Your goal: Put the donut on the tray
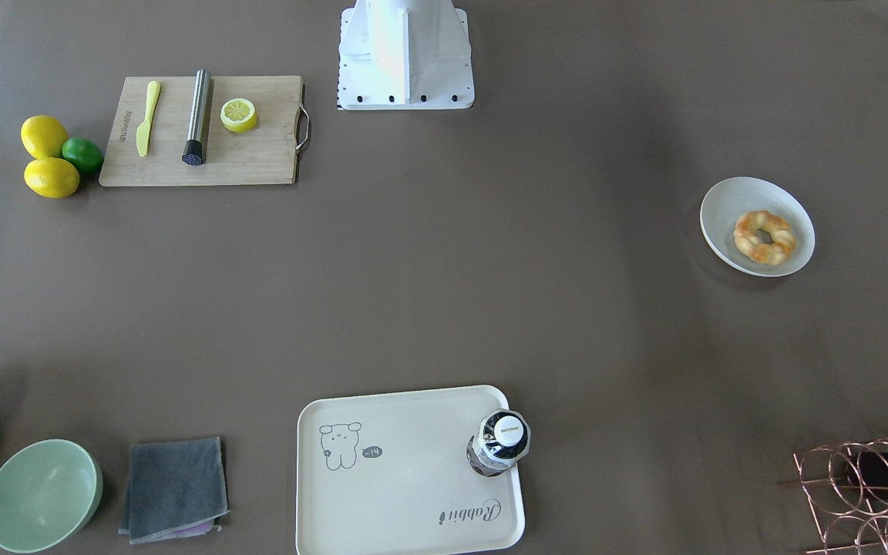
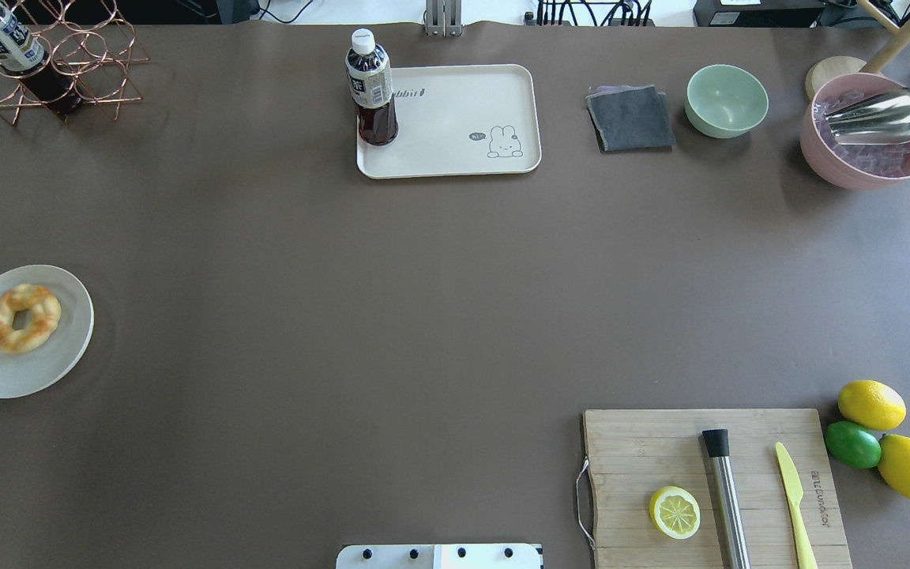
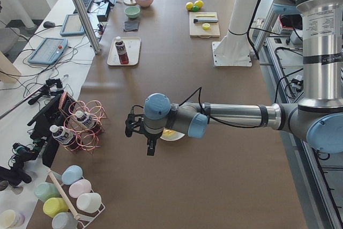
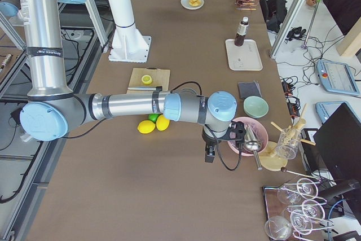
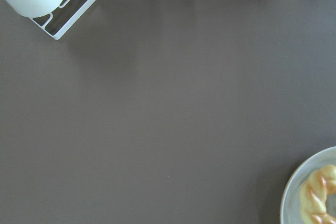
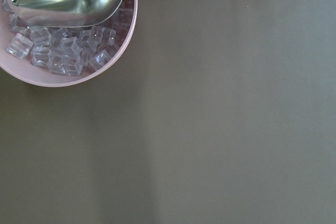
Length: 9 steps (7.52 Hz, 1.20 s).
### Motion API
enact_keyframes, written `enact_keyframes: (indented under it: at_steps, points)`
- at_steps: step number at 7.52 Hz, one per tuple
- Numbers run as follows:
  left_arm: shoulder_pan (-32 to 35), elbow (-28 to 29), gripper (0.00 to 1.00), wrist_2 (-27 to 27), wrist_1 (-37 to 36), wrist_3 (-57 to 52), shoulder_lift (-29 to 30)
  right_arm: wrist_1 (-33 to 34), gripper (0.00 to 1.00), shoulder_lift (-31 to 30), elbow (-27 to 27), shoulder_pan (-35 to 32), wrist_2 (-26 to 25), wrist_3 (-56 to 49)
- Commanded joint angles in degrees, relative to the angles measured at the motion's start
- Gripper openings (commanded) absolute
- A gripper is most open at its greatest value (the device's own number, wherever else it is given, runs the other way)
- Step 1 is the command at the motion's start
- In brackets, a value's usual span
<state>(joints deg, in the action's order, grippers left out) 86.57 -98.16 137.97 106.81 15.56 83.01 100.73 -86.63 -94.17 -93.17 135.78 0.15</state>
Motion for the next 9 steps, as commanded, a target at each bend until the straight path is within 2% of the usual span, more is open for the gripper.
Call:
enact_keyframes:
  at_steps: [1,2,3,4,6,8,9]
  points:
    - [-9.72,0.93,0.98,0.64,9.83,3.43,-2.04,-6.20,1.00,-1.16,0.48,1.23,-0.95,0.47]
    - [-11.41,4.69,0.98,0.46,17.48,3.69,-2.32,-8.69,1.00,-1.78,0.74,2.89,-0.52,0.73]
    - [-12.47,8.56,0.98,0.20,20.86,3.95,-2.07,-8.88,1.00,-1.44,1.09,6.56,-1.22,1.16]
    - [-13.87,9.29,0.98,0.02,22.29,7.09,-1.89,-8.89,1.00,-1.87,1.09,7.46,-2.35,1.17]
    - [-19.57,10.26,0.98,-2.42,28.94,14.20,-2.33,-8.89,1.00,-1.54,0.39,7.47,-1.40,2.39]
    - [-22.40,15.77,0.98,-4.45,36.06,16.87,-1.63,-9.93,0.99,-0.74,0.39,7.82,1.05,6.85]
    - [-22.76,17.55,0.98,-5.16,38.19,16.88,-1.54,-15.16,1.00,-1.95,0.74,7.91,-0.59,6.71]
